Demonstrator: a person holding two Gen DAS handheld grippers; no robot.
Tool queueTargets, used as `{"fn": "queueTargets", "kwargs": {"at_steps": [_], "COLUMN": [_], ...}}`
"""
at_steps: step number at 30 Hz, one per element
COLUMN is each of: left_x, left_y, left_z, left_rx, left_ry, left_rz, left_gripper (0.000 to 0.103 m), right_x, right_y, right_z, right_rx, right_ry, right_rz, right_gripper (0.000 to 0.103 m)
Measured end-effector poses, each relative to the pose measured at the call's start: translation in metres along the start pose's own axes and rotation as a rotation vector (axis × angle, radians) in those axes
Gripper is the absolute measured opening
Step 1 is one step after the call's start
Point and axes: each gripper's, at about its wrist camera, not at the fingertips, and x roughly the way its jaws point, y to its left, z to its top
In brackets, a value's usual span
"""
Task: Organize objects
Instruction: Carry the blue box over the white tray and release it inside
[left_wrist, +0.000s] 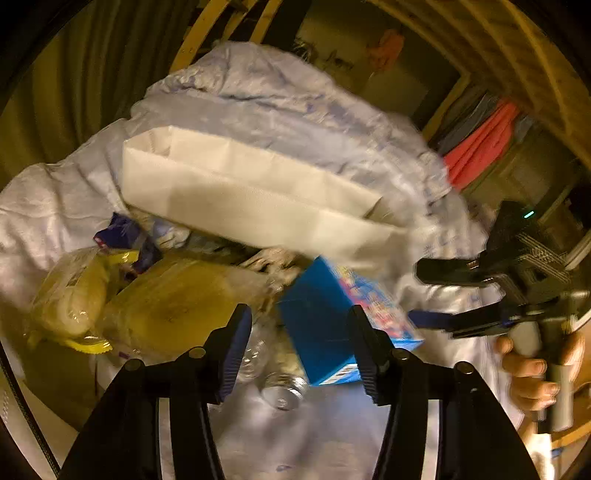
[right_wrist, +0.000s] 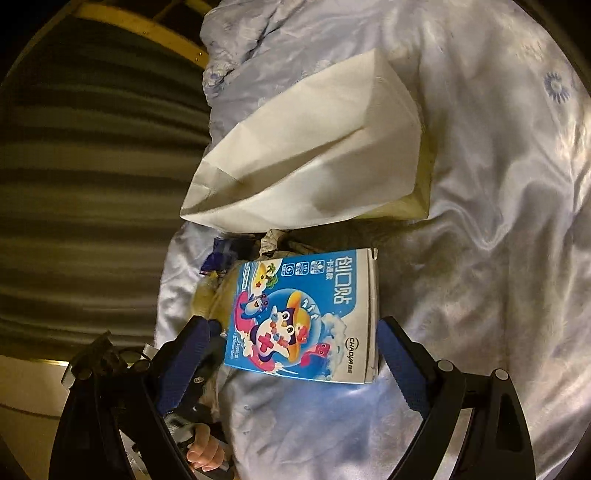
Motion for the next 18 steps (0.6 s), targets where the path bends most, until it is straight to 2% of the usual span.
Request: {"fn": "queueTargets", "kwargs": {"at_steps": [4,9,12,14,16,18], "left_x": [0.009,0.024,0.033,0.035,0.037,0.036], "left_y": [-0.003,-0.011,-0.017,-0.023,-0.027,-0.029], "left_z": [0.001,-0.003,-0.006,-0.008,-0.01,-0.01], "left_rx": [-0.009,0.004,0.024,0.049,0.061,0.062], "left_ry": [0.03,0.079,0.097,0.092,0.092,0.088], "left_rz": [-0.076,-0.117,-0.105,-0.078,-0.061,-0.068], "left_gripper": [0.058,0.058,0.06,0.063,0.071,0.073], "right_x": [-0.001,-0.001,0.004,0.008,0.008,0.004], "right_y": [-0.008,-0.009,-0.004,0.001,0.008,0.015], "right_z": [0.004,0.007,0.007,0.006,0.005,0.002], "right_rx": [0.035,0.044,0.032,0.019,0.001,-0.017], "right_ry": [0.006,0.01,0.026,0.041,0.036,0.027], "right_rz": [0.033,0.045,0.069,0.081,0.07,0.081], "right_gripper": [0.093,0.093,0.093,0.093,0.093,0.093]}}
